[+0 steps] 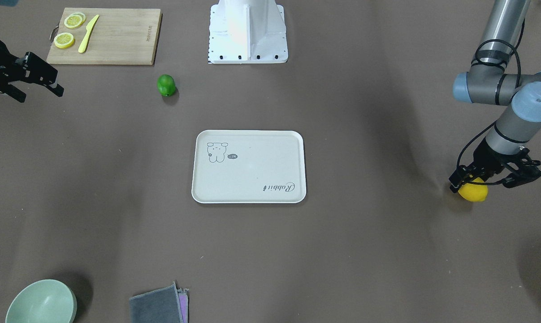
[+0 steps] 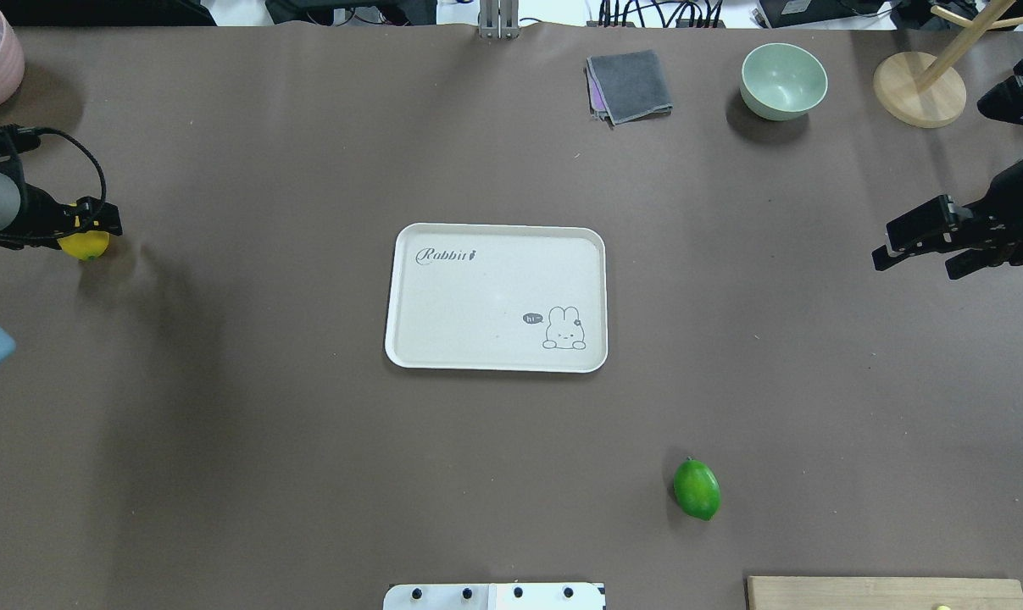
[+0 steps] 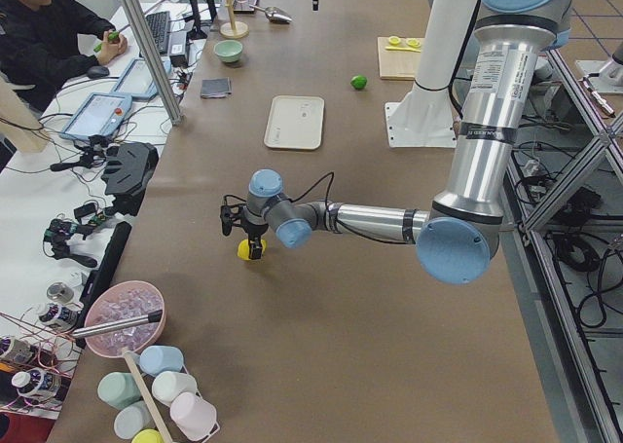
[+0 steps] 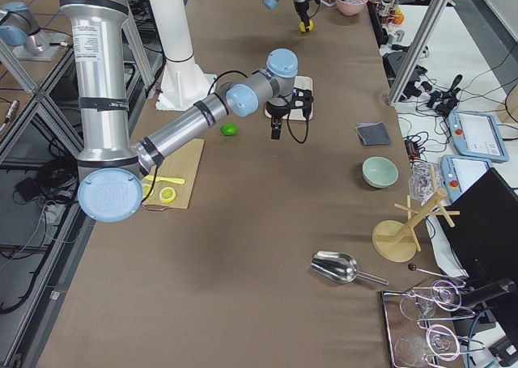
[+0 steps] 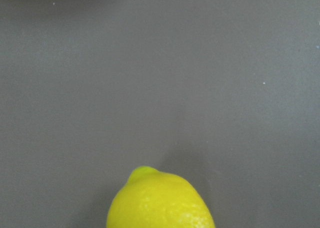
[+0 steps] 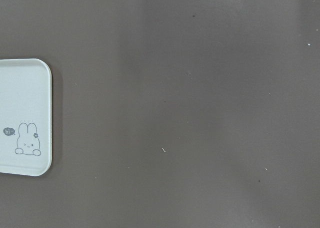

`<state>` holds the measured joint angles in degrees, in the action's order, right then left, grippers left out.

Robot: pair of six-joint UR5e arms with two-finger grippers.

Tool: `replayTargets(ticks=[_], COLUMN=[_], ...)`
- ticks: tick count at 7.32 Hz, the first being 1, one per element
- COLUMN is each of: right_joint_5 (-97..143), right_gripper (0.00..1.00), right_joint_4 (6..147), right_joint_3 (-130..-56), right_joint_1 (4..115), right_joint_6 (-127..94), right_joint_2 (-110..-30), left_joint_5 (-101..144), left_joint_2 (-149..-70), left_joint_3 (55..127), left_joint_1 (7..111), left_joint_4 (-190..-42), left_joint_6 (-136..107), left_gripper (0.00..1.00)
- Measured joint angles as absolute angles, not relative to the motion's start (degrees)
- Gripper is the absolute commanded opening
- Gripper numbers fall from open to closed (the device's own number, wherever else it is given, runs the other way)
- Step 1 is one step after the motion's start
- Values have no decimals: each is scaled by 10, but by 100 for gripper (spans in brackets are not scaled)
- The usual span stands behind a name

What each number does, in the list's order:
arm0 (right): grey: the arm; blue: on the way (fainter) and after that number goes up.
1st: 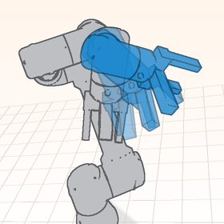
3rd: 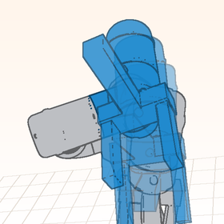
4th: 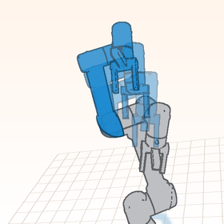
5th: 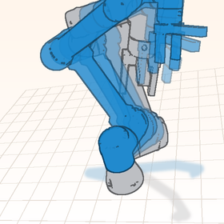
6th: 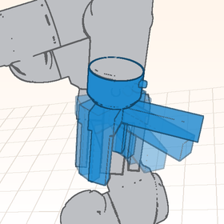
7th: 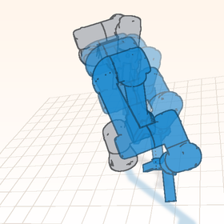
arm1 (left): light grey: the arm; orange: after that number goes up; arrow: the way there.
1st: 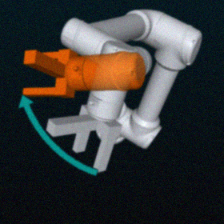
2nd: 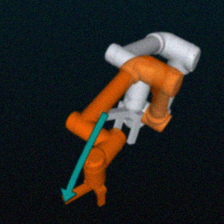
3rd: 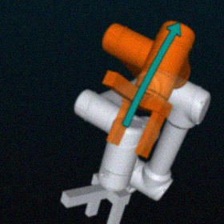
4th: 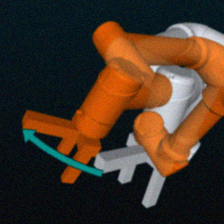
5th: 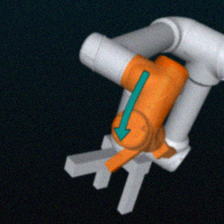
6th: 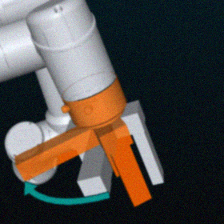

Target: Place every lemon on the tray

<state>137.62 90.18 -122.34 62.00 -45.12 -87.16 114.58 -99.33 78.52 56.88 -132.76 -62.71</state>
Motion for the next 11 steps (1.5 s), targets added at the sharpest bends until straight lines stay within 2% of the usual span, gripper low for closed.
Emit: replayTargets(ticks=[3, 5, 8, 11], right_joint_5=[1371, 1344, 1237, 1139], right_gripper=[100, 100, 100, 100], right_joint_4=[902, 902, 881, 837], right_joint_3=[-1225, -1228, -1243, -1248], right_joint_1=[603, 571, 456, 336], right_joint_6=[-473, -515, -605, -686], right_joint_2=[-854, -833, -819, -819], left_joint_5=[1187, 1252, 1270, 1266], left_joint_2=[-994, -1003, -1043, -1103], left_joint_3=[801, 850, 930, 939], left_joint_1=[585, 626, 637, 621], left_joint_4=[-1321, -1270, -1151, -1110], left_joint_6=[-627, -627, -629, -635], left_gripper=[0, 0, 0, 0])
